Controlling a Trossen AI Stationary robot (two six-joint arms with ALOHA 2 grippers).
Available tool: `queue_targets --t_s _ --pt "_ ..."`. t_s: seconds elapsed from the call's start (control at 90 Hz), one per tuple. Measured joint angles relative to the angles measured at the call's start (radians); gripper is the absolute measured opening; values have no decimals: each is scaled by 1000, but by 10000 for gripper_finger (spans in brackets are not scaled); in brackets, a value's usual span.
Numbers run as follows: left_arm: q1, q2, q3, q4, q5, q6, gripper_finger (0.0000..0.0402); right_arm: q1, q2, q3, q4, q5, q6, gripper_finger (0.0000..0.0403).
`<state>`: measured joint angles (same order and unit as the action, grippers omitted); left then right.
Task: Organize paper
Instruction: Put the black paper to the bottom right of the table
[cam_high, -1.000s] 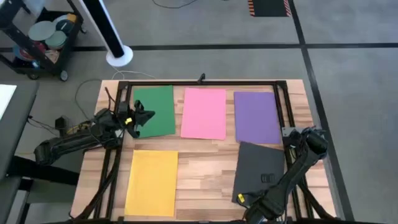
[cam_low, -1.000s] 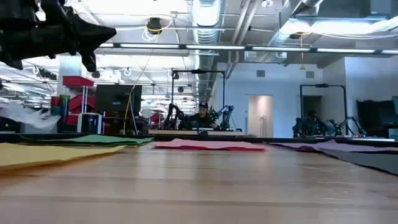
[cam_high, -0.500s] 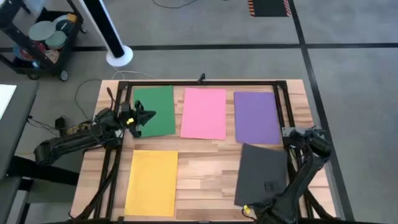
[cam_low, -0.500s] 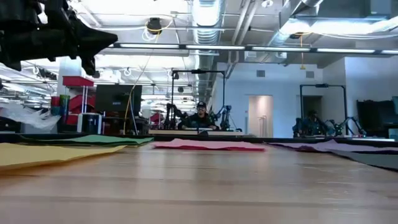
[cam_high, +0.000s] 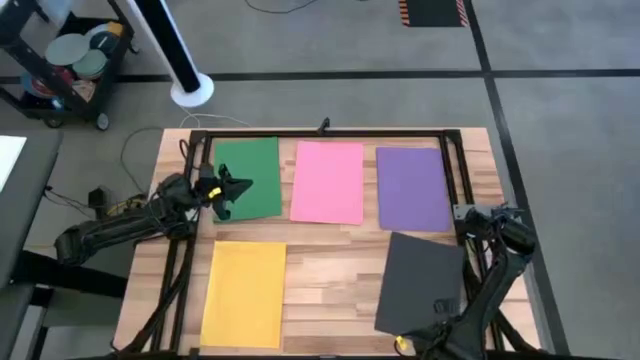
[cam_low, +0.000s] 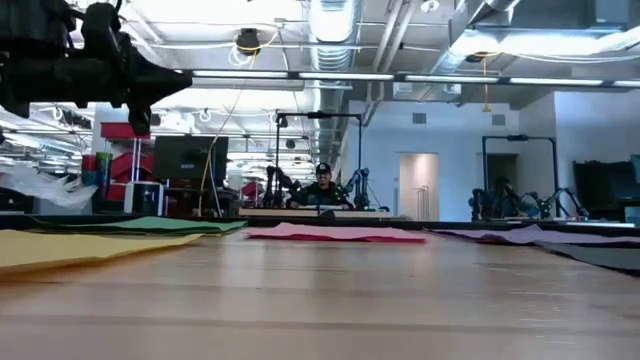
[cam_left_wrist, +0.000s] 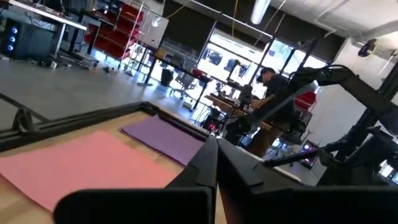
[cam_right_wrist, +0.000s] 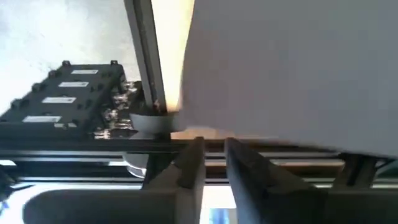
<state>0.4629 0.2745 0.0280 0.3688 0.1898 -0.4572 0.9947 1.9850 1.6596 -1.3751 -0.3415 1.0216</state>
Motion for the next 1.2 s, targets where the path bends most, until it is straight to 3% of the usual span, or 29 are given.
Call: queue_targets --t_s 0.133,0.244,0.356,0.478,0.533,0.622,0.789,0.944,1.2 --pt "0 0 0 5 -9 -1 0 0 0 0 -5 -6 127 134" --pt "0 0 0 4 -37 -51 0 -4 0 0 30 43 403 140" --pt "0 0 0 4 -40 -120 0 -10 0 1 105 274 742 93" --pt "0 0 0 3 -42 -156 0 5 0 1 25 671 1094 14" --pt "0 0 0 3 -43 -184 0 9 -1 -2 -47 751 1209 9" --pt "0 0 0 3 -43 -217 0 -23 -3 -48 -84 727 1223 2" --pt "0 -1 0 2 -58 -240 0 -106 -1 -204 13 720 1215 1" --pt "0 -1 0 2 -76 -248 0 -121 -1 -329 144 641 1222 0" --pt "0 0 0 2 -80 -253 0 -133 -4 -440 318 632 1223 0"
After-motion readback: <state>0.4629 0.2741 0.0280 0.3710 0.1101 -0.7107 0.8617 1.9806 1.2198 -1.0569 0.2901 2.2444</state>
